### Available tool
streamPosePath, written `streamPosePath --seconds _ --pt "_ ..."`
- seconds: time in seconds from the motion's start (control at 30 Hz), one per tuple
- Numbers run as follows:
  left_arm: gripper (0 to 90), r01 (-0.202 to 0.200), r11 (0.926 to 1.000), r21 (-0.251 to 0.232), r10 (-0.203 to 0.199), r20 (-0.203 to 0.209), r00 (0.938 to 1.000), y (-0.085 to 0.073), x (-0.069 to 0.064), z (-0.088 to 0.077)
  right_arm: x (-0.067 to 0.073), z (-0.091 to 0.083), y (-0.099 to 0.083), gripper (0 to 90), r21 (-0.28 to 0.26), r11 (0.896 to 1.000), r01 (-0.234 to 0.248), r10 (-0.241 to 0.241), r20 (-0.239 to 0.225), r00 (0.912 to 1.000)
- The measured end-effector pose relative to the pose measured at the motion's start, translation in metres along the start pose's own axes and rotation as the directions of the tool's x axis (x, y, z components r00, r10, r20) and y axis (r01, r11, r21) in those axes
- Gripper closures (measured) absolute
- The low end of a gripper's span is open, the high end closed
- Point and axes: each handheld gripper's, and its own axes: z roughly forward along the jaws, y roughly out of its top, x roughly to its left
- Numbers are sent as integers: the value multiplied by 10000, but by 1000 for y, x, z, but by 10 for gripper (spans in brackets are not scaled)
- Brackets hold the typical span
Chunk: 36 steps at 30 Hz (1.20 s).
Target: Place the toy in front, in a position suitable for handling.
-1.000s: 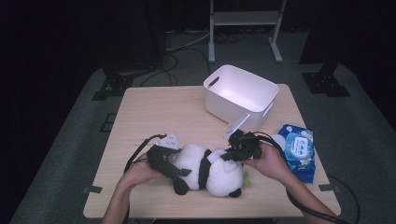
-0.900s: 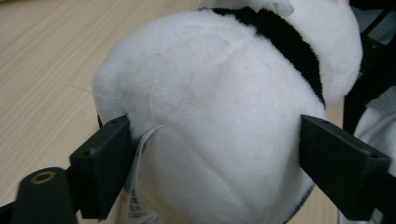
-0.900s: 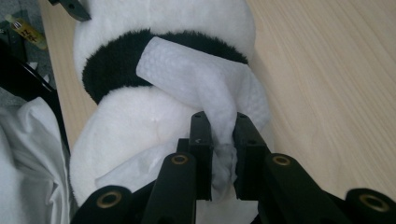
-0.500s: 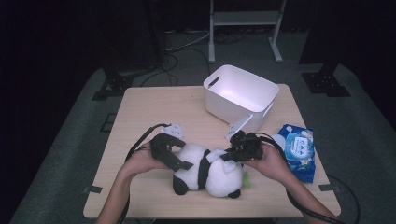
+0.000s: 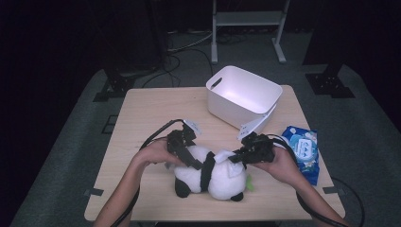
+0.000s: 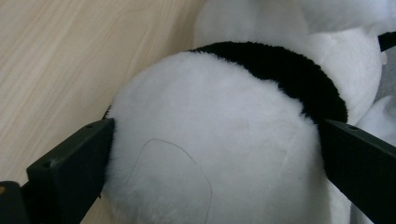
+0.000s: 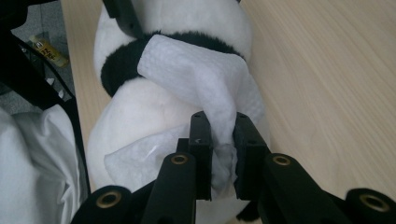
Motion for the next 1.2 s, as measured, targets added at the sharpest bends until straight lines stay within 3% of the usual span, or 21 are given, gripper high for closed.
streamPosePath --seconds 0.13,0.2,0.3,0.43,0.53,0.73,0.83,0.9,0.93,0.97,1.13,1.2 --pt "0 17 9999 101 -17 9 10000 -1 0 2 1 -7 -7 794 154 9999 -22 21 61 10000" --pt "14 -155 9996 224 157 -79 9998 0 -2 2 2 -9 -12 794 274 9996 -97 94 106 9999" --pt "128 -279 9995 149 283 -273 9992 0 -5 1 2 -7 -17 793 329 9992 -234 233 51 9997" --pt "291 -407 9981 -460 375 -689 9969 -3 -6 -2 -2 -4 -19 793 289 9991 -322 320 75 9995" --pt "330 -475 9968 -639 416 -915 9949 -2 -5 -3 -8 -3 -16 792 282 9985 -459 457 97 9989" --pt "330 -688 9941 -837 515 -1936 9797 8 0 -5 -23 -4 -7 793 289 9972 -689 673 518 9964" --pt "330 -1102 9909 -774 868 -2582 9622 14 3 -7 -33 -3 1 793 349 9962 -793 769 653 9949" --pt "330 -1386 9873 -776 1066 -3233 9403 20 3 -9 -40 -2 9 793 428 9957 -825 791 767 9939" --pt "330 -1527 9854 -759 1181 -3419 9323 22 3 -10 -43 -1 13 793 429 9957 -815 779 812 9937" --pt "330 -1947 9786 -672 1558 -3765 9132 24 1 -11 -45 -1 17 794 410 9958 -823 786 838 9934" --pt "328 -2503 9671 -461 2097 -4135 8861 23 -12 -10 -55 3 37 793 211 9966 -791 766 1014 9919" --pt "325 -2582 9640 -633 2088 -4207 8828 19 -17 -9 -57 7 42 793 143 9967 -804 787 965 9922"
